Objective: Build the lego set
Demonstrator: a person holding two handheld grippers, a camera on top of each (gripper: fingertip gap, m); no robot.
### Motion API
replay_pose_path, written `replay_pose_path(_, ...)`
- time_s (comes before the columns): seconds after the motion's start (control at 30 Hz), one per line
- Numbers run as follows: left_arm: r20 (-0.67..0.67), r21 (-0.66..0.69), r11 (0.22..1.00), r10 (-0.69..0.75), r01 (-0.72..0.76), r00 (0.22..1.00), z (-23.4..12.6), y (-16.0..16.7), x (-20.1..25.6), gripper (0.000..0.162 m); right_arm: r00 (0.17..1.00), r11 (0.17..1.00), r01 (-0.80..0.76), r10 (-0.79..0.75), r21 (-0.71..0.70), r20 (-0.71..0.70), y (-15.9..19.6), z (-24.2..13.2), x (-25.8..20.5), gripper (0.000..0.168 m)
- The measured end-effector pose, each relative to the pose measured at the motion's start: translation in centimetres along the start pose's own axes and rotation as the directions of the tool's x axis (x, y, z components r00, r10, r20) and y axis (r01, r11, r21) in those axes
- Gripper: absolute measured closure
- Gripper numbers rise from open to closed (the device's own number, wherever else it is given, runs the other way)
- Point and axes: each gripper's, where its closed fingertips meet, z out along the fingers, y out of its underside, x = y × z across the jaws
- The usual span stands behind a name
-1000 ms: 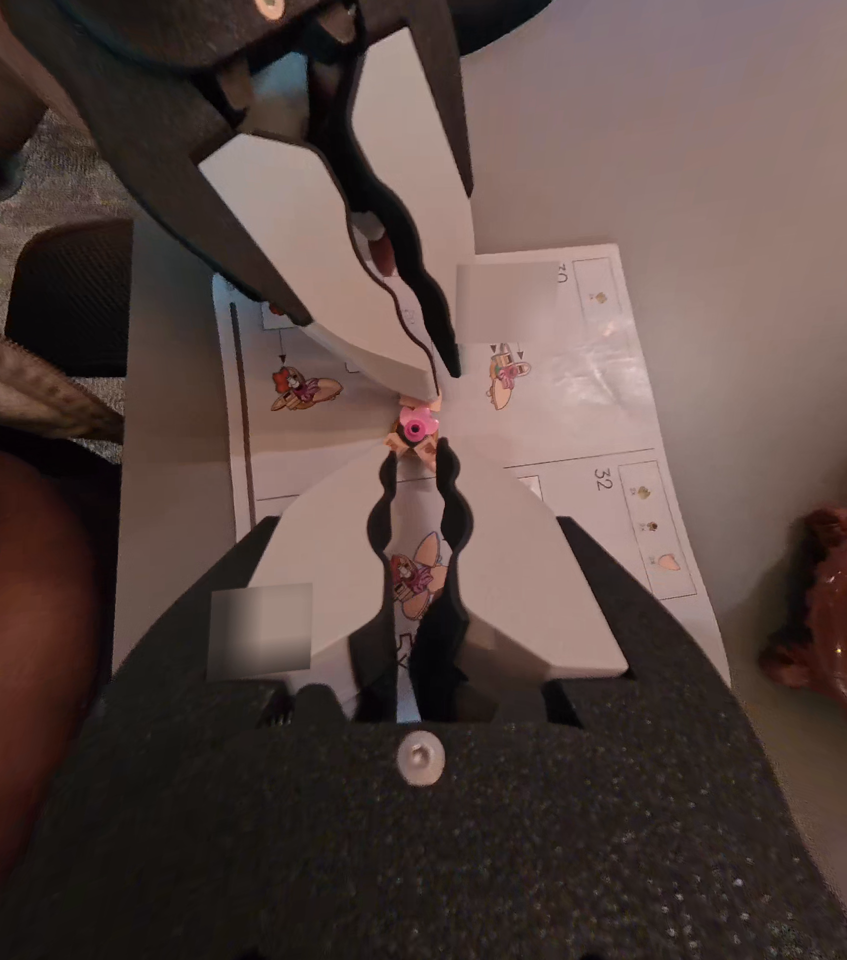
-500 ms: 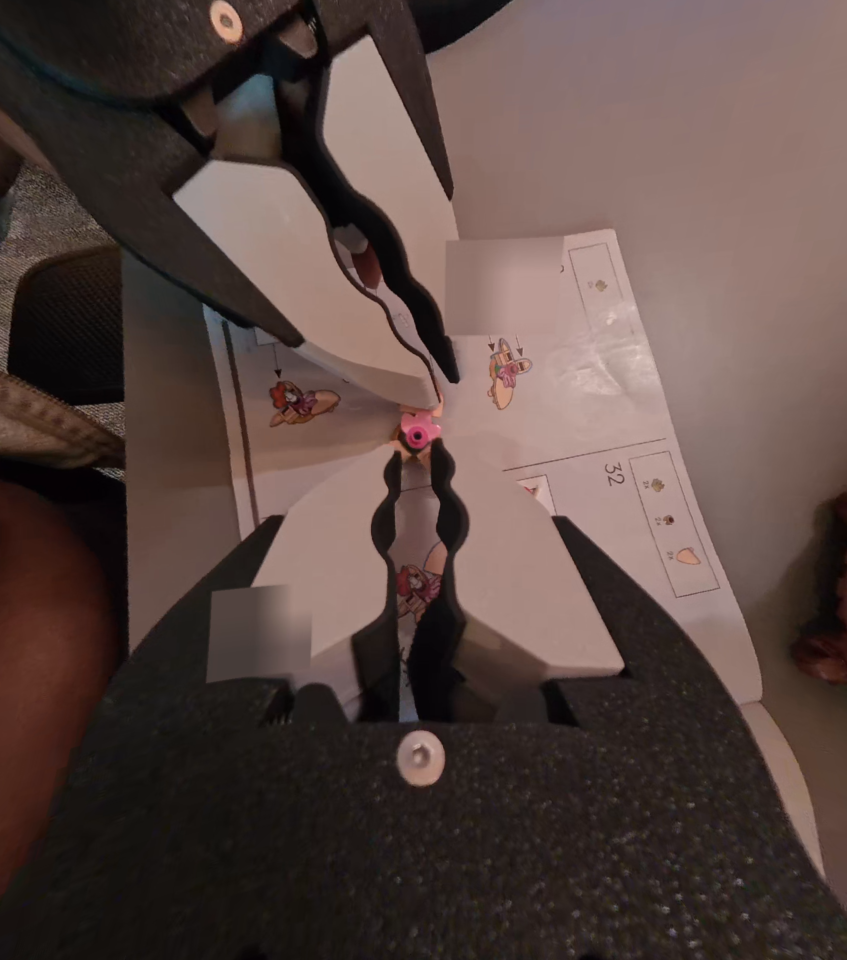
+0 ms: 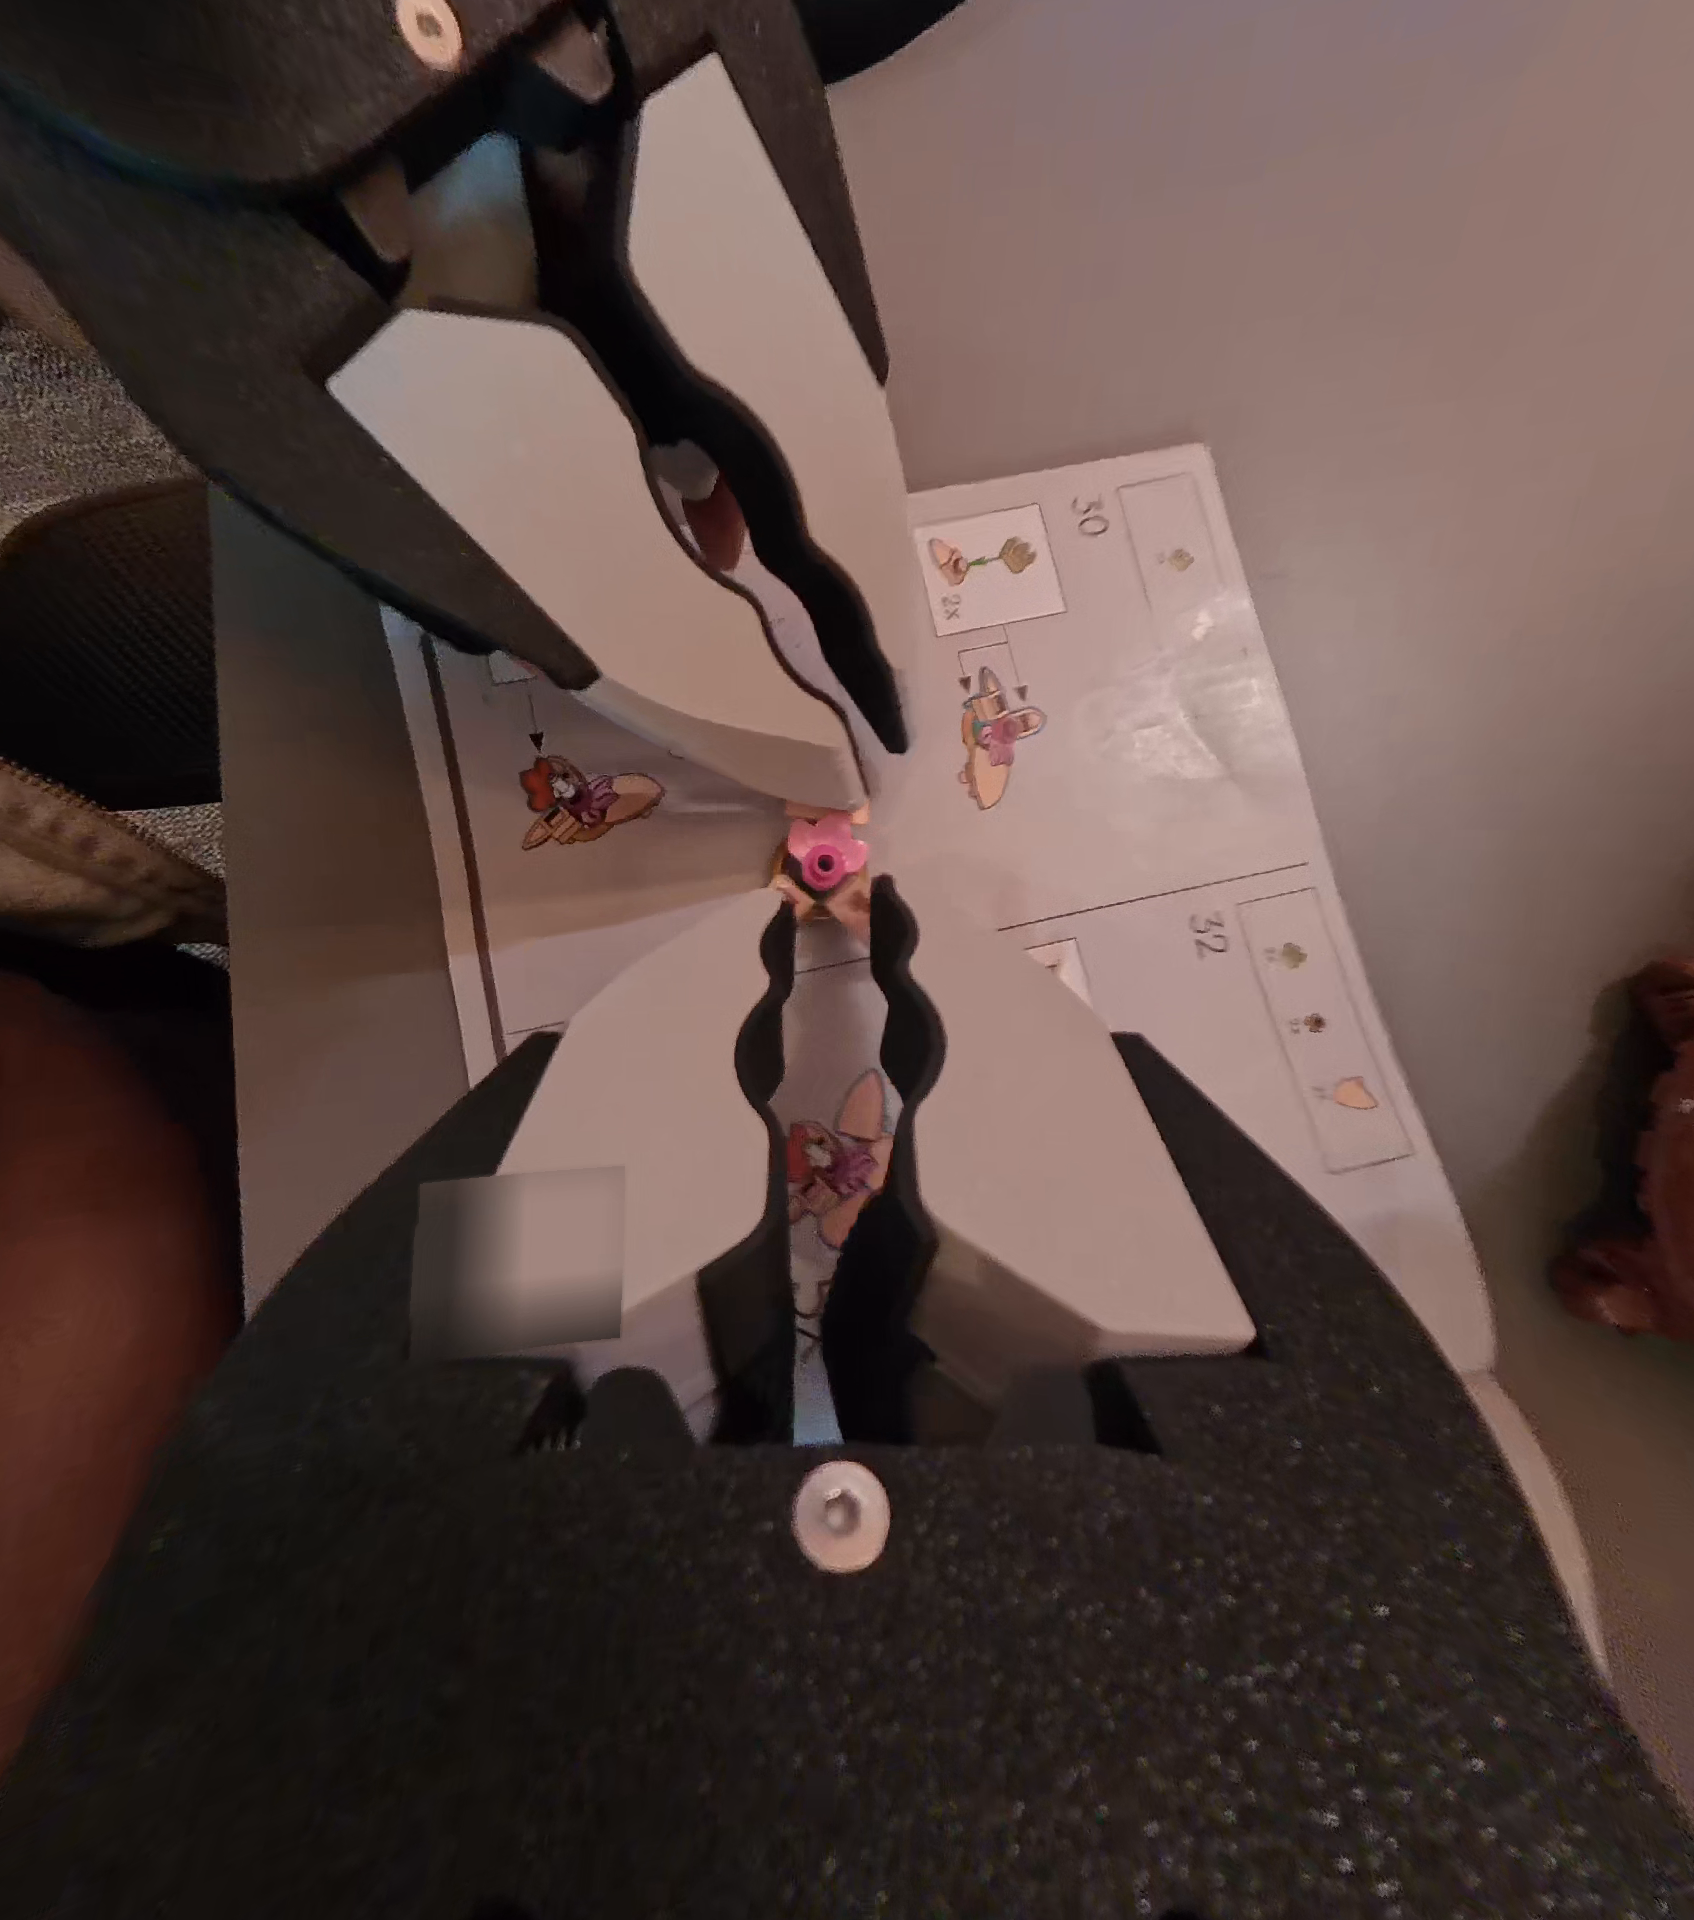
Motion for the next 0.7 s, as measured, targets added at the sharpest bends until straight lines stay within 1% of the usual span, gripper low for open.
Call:
replay_pose_path(0.07,0.005,0.005,1.0,-0.007,0.007,1.0,0.0,0.0,-0.1,0.152,1.0,0.998,-0.001,0.002,0.055,-0.022,-0.6,-1.4,1.1,0.153)
replay_pose_path(0.13,0.0,0.017,1.0,-0.014,0.014,1.0,-0.2,0.0,-0.2,0.151,0.999,0.998,-0.007,0.009,0.067,-0.031,-0.5,-2.4,2.3,0.154)
replay_pose_path(0.23,-0.013,0.057,0.998,-0.04,0.041,0.999,-0.7,-0.4,-0.4,0.151,1.0,0.999,0.015,-0.015,-0.035,-0.021,1.6,-1.9,3.6,0.153)
replay_pose_path(0.33,0.006,0.087,0.995,-0.054,0.053,0.999,-1.4,-0.5,-1.0,0.151,1.0,0.997,-0.017,0.018,-0.076,0.015,2.2,-0.8,3.6,0.154)
replay_pose_path(0.4,0.02,0.096,0.994,-0.052,0.05,0.998,-1.7,-0.4,-1.3,0.15,1.0,0.995,-0.018,0.017,-0.099,-0.016,2.6,-0.3,4.2,0.153)
replay_pose_path(0.43,0.024,0.103,0.994,-0.048,0.045,0.999,-1.8,-0.4,-1.4,0.15,1.0,0.996,-0.026,0.026,-0.086,-0.006,2.4,-0.2,4.1,0.157)
replay_pose_path(0.47,0.027,0.114,0.993,-0.042,0.039,0.999,-1.9,-0.5,-1.5,0.15,1.0,0.997,-0.03,0.03,-0.071,0.005,2.2,-0.2,4.1,0.166)
replay_pose_path(0.57,0.024,0.181,0.983,-0.003,-0.002,1.0,-2.1,-1.4,-1.2,0.15,0.999,0.999,0.04,-0.04,-0.028,-0.012,1.7,-0.7,4.0,0.168)
replay_pose_path(0.63,0.007,0.243,0.97,0.02,-0.021,1.0,-2.3,-2.4,-0.6,0.15,0.989,0.989,0.143,-0.142,0.033,-0.042,0.7,-1.6,3.7,0.168)
replay_pose_path(0.7,-0.032,0.253,0.967,-0.004,0.012,0.999,-2.2,-2.7,-0.2,0.149,0.971,0.974,0.223,-0.218,0.046,-0.101,0.2,-2.4,3.8,0.168)
